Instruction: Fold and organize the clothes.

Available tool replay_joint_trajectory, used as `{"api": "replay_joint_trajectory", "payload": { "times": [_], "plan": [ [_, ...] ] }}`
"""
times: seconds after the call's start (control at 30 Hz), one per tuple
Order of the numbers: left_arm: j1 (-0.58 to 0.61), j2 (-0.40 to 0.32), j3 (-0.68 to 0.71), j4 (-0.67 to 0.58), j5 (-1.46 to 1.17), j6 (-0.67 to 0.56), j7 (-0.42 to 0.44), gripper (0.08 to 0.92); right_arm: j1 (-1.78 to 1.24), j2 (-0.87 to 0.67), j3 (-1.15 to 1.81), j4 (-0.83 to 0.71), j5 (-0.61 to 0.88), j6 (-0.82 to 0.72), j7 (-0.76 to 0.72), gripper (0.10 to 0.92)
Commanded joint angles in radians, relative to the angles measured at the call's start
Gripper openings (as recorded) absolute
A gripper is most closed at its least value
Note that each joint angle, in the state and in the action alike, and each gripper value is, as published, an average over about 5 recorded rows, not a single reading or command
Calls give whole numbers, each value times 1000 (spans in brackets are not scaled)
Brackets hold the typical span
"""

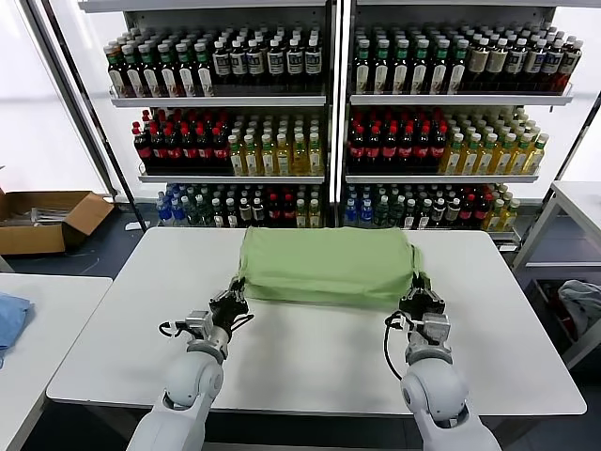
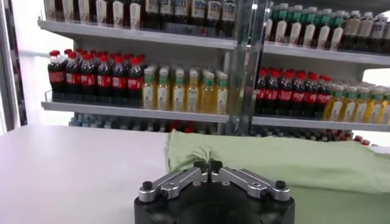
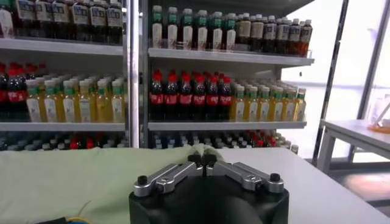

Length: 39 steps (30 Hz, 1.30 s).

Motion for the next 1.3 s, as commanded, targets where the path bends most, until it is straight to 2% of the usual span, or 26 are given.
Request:
{"api": "replay_joint_trajectory", "payload": {
  "times": [0.03,0.43,0.6,0.83,1.2,1.3],
  "plan": [
    [-130,-2,19,165,-11,2,-6,83,123,-5,-8,-164,-4,-3,-15,105],
    [-186,-13,42,239,-4,12,-1,83,175,11,-52,-247,-27,-53,-49,121],
    [-188,-17,41,237,1,6,-9,115,212,38,-64,-272,4,-30,-36,249],
    [-167,-21,40,198,34,22,-39,304,243,108,-52,-305,58,13,51,448],
    [-50,2,41,28,52,88,-46,625,68,40,-5,-69,58,-66,57,763],
    [-21,9,45,-9,70,97,-43,712,11,14,5,-16,58,-76,56,811]
  ]
}}
